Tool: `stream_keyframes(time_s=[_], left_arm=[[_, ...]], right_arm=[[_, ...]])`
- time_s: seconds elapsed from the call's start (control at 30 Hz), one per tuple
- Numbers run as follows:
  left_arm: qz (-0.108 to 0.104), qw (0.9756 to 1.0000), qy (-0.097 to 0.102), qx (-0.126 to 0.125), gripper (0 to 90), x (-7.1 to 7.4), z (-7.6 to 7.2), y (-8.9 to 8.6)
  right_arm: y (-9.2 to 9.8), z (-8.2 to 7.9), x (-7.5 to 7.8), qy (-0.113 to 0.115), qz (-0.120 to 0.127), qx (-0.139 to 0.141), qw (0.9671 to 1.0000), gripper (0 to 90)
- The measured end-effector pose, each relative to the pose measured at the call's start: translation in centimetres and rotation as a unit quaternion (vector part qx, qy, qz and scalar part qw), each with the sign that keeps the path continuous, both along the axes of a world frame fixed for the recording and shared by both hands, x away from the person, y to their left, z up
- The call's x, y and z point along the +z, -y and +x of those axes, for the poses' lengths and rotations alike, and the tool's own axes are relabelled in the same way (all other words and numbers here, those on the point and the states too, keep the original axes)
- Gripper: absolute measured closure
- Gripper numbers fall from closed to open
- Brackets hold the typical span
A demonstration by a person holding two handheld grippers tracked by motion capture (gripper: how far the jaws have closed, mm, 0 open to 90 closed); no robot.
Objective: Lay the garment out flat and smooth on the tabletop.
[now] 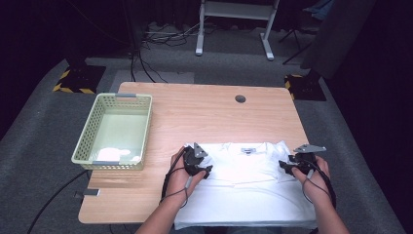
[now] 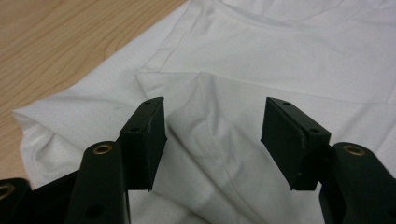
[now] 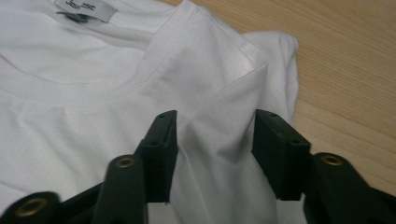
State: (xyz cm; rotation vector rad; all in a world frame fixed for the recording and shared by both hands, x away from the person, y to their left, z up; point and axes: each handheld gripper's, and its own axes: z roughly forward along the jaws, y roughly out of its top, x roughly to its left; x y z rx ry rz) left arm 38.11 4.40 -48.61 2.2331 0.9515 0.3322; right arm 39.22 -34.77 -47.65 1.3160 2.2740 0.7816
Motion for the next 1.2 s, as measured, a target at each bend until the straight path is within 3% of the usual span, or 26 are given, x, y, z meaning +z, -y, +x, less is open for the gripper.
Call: stream_keyframes(time_s=[0.03,0.13,0.2,0.27,0.47,0.63,0.83,0.97,1.2], left_arm=[[0.006,1.0,-0.006,-0.001,41.9,-0.2,0.2,0.1],[0.019,0.9998,-0.002,-0.001,61.6,-0.1,0.3,0.2],[0.027,0.9996,0.003,-0.006,79.6,0.3,0.1,0.1],[0.021,0.9997,0.011,-0.009,84.4,0.6,-0.3,0.0],[0.006,0.9992,0.036,-0.018,85.1,1.8,-1.8,-0.5],[0.0,0.9986,0.048,-0.022,85.2,2.4,-2.9,-0.9],[-0.006,0.9982,0.055,-0.021,85.2,2.8,-3.7,-1.7],[-0.015,0.9974,0.067,-0.024,85.1,3.4,-4.5,-2.1],[-0.024,0.9958,0.072,-0.051,85.1,4.3,-7.0,-2.5]], right_arm=[[0.0,0.3,-0.1,-0.005,-0.003,0.006,1.0,60.2],[-0.2,0.4,-0.1,-0.006,-0.006,0.012,0.9999,81.7],[-0.3,0.1,0.2,-0.002,-0.009,0.018,0.9998,84.0],[-0.4,-0.4,0.6,0.004,-0.012,0.023,0.9997,84.3],[-0.1,-2.4,2.2,0.03,0.002,0.026,0.9992,84.1],[0.5,-4.1,3.4,0.058,-0.009,0.017,0.9981,88.7],[1.0,-5.3,3.8,0.053,0.001,0.025,0.9983,89.3],[1.1,-6.2,4.3,0.063,0.015,0.023,0.9976,89.3],[1.1,-8.7,5.6,0.064,0.033,0.043,0.9965,89.3]])
